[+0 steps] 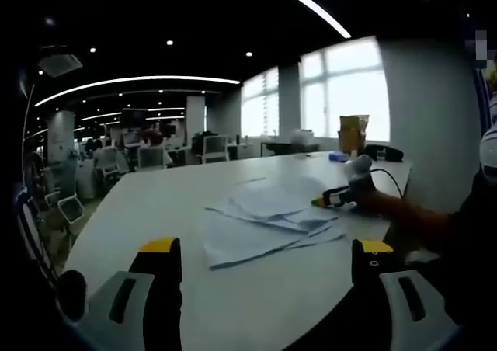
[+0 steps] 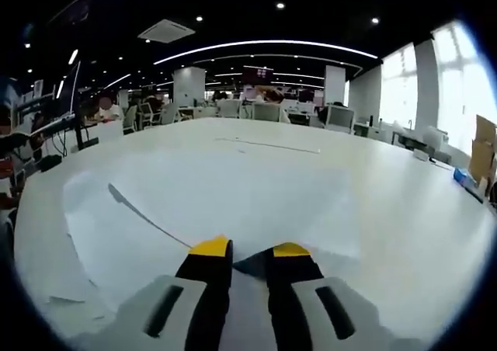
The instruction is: Organize the stack of printing papers by aligning and flattening the scattered papers on the table
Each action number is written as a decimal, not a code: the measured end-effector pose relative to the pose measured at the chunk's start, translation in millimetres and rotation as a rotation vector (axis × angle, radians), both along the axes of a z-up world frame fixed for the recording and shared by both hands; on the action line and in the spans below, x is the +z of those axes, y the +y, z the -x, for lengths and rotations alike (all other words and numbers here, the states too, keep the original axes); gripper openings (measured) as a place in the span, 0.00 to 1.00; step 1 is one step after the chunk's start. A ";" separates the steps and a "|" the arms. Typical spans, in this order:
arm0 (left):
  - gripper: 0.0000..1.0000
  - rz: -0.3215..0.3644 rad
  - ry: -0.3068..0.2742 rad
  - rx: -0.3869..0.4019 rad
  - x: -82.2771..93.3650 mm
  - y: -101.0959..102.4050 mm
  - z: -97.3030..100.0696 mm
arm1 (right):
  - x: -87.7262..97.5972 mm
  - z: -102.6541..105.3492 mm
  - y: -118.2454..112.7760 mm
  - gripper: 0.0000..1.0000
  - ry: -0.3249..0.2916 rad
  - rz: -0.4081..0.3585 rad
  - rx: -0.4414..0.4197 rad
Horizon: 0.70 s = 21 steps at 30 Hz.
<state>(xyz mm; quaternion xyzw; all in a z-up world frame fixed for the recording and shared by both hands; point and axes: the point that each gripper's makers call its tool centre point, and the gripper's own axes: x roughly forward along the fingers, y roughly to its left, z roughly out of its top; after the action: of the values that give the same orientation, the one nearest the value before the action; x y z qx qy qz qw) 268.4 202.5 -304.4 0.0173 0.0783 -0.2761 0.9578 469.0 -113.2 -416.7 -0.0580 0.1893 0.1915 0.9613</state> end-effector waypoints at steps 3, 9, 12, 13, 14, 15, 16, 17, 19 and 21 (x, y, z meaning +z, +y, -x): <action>0.93 0.000 -0.001 -0.002 0.3 -0.4 0.8 | -0.2 -0.6 0.1 0.12 0.002 -0.003 -0.001; 0.93 0.004 -0.001 -0.001 0.2 0.3 0.2 | -0.5 -1.0 0.4 0.10 0.004 -0.008 0.000; 0.93 0.000 0.002 0.000 -0.6 1.0 -1.0 | -0.4 -0.9 1.1 0.08 0.005 -0.010 0.002; 0.93 0.003 -0.001 -0.003 0.7 0.3 -0.3 | -0.6 -0.5 2.6 0.07 0.003 -0.006 0.009; 0.93 0.003 -0.002 -0.003 0.9 0.2 -0.2 | -0.5 -0.4 2.6 0.07 0.003 -0.006 0.009; 0.93 0.003 -0.002 -0.003 1.0 0.1 0.0 | -0.5 -0.3 2.6 0.07 0.002 -0.006 0.009; 0.93 0.002 -0.001 -0.003 0.8 0.4 0.1 | -0.6 0.4 3.3 0.07 0.004 -0.009 0.009; 0.93 0.001 -0.001 -0.002 0.8 0.4 0.1 | -0.6 0.4 3.3 0.07 0.004 -0.009 0.009; 0.93 0.001 -0.001 -0.002 0.6 0.6 0.0 | -0.6 0.6 3.5 0.07 0.003 -0.009 0.009; 0.93 0.000 0.000 -0.001 0.4 0.9 -0.1 | -0.5 1.0 3.7 0.06 0.003 -0.009 0.009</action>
<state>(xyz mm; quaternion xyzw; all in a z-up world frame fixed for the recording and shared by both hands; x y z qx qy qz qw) 268.6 203.4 -304.0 0.0172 0.0782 -0.2768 0.9576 468.0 -109.4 -417.3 -0.0541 0.1896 0.1966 0.9604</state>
